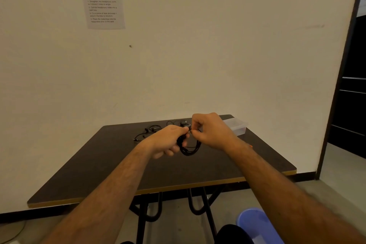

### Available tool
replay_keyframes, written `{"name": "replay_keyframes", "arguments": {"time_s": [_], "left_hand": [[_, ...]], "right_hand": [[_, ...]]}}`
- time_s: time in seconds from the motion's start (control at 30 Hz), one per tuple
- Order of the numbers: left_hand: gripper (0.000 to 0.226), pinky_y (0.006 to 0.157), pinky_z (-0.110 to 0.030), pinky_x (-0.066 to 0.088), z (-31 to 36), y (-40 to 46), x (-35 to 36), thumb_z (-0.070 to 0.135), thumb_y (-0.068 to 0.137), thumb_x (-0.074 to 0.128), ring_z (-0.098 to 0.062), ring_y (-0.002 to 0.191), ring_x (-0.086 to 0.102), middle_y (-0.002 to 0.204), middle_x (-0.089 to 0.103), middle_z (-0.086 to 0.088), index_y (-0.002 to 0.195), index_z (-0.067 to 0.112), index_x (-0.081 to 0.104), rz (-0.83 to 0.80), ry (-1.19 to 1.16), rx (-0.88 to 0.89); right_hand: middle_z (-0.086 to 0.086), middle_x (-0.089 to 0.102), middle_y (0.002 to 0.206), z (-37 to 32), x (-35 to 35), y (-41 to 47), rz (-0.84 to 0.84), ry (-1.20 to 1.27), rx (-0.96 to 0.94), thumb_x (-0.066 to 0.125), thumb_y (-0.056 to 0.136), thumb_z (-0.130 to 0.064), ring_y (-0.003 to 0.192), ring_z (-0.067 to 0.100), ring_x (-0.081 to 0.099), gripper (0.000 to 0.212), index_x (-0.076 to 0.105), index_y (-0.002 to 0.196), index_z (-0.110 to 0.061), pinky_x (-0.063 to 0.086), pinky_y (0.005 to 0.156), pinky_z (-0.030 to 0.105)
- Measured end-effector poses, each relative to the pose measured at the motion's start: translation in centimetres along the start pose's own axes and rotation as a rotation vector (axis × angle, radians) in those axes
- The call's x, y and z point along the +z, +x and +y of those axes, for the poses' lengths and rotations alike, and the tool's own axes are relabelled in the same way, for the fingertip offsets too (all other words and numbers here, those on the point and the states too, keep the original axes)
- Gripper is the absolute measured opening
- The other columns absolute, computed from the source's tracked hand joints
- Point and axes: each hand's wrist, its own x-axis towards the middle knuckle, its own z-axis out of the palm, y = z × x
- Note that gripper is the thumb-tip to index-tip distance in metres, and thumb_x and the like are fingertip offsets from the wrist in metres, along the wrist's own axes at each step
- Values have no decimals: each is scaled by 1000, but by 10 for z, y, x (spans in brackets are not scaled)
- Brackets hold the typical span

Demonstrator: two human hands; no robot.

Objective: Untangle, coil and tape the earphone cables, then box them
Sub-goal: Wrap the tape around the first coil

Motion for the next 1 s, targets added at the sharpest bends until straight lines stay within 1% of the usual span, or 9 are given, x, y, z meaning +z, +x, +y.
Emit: {"name": "replay_keyframes", "arguments": {"time_s": [0.17,0.3,0.4,0.5,0.6,0.73,0.87,0.93,1.0], "left_hand": [[36,40,-18,20,-6,4,1,37,106,39,-7,47,26,71,49,1,100,9,61,75,49,24],[36,38,-19,22,-5,8,6,34,103,48,-7,42,30,70,53,0,99,5,69,233,92,40],[36,40,-21,24,-7,11,11,29,100,53,-9,41,31,67,55,-2,86,1,70,345,149,116],[35,50,-27,30,-11,14,14,27,96,57,-9,44,33,57,54,4,66,14,67,416,199,182],[38,58,-31,35,-13,16,16,27,93,60,-10,47,39,48,52,10,55,23,64,475,233,194],[26,58,-32,37,-16,17,17,28,90,60,-12,52,43,57,59,6,70,21,74,493,259,163],[23,59,-31,39,-15,17,17,30,89,62,-13,54,46,61,62,4,75,19,76,490,266,151],[22,58,-29,39,-15,15,18,31,89,62,-12,53,46,62,63,4,77,20,76,480,300,148],[23,57,-29,38,-14,14,18,31,90,61,-14,54,45,64,62,0,80,16,76,456,346,150]], "right_hand": [[-1,63,73,0,6,-4,15,-55,20,61,88,-14,69,15,57,11,57,78,-17,47,60,30],[0,64,75,0,9,-5,35,-87,30,60,89,-16,71,16,57,9,58,80,-16,48,62,32],[1,64,77,0,10,-7,32,-97,31,60,90,-16,72,16,58,7,60,83,-15,49,63,31],[2,66,79,1,11,-7,31,-100,30,61,91,-16,73,15,59,6,61,85,-14,46,62,26],[0,67,82,3,11,-7,18,-89,28,63,91,-19,76,13,60,7,62,84,-16,50,66,27],[-3,69,79,5,9,-9,-8,-49,17,64,91,-29,73,10,62,15,68,86,-16,54,67,28],[-3,70,79,6,6,-8,3,-10,58,59,93,-28,71,10,62,17,72,90,-16,56,69,35],[-2,70,79,7,5,-7,-15,23,90,60,93,-28,73,12,64,17,72,89,-17,56,70,38],[-3,70,79,9,5,-7,-40,56,117,61,92,-26,74,13,64,16,73,87,-18,56,72,39]]}}
